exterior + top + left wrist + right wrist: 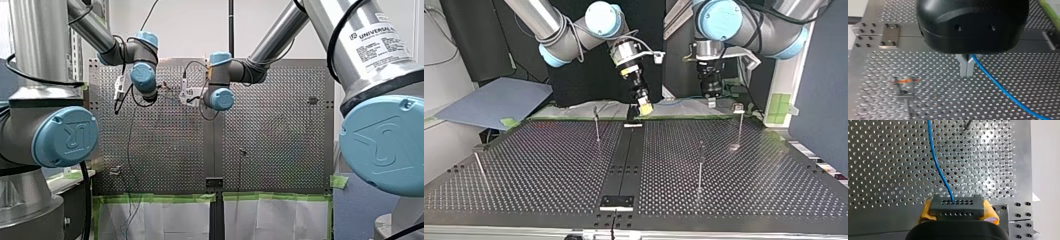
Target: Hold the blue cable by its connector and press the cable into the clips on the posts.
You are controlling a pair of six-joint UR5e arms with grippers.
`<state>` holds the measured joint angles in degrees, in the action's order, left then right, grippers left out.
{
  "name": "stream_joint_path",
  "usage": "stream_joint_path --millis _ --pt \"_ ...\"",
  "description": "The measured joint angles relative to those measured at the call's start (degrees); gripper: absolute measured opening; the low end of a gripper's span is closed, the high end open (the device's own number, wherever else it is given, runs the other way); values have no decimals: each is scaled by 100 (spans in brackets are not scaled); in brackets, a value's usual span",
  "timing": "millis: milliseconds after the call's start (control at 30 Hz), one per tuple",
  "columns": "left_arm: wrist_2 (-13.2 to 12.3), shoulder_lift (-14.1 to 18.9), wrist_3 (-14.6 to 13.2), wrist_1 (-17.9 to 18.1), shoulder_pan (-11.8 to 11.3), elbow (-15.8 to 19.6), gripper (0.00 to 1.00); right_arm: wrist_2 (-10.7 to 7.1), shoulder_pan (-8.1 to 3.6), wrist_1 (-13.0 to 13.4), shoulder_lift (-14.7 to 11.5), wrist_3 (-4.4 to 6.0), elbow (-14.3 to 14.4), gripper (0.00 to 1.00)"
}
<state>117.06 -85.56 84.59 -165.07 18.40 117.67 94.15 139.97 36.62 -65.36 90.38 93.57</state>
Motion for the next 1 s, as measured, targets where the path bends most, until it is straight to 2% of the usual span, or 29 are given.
stream_joint_path --millis 133,267,500,700,1000 --pt "-41 -109 34 -198 -21 -16 0 -11 4 -8 1 23 -6 0" --pt "-62 -27 76 -305 -52 -85 0 -20 3 -12 3 86 -58 0" --pt "-44 -109 212 -322 -80 -329 0 -14 7 -104 9 184 -258 0" --pt "-5 36 295 -311 -105 -519 0 12 8 -253 15 256 -462 0" --pt "-17 60 370 -219 -159 -543 0 22 -26 -379 17 465 -683 0"
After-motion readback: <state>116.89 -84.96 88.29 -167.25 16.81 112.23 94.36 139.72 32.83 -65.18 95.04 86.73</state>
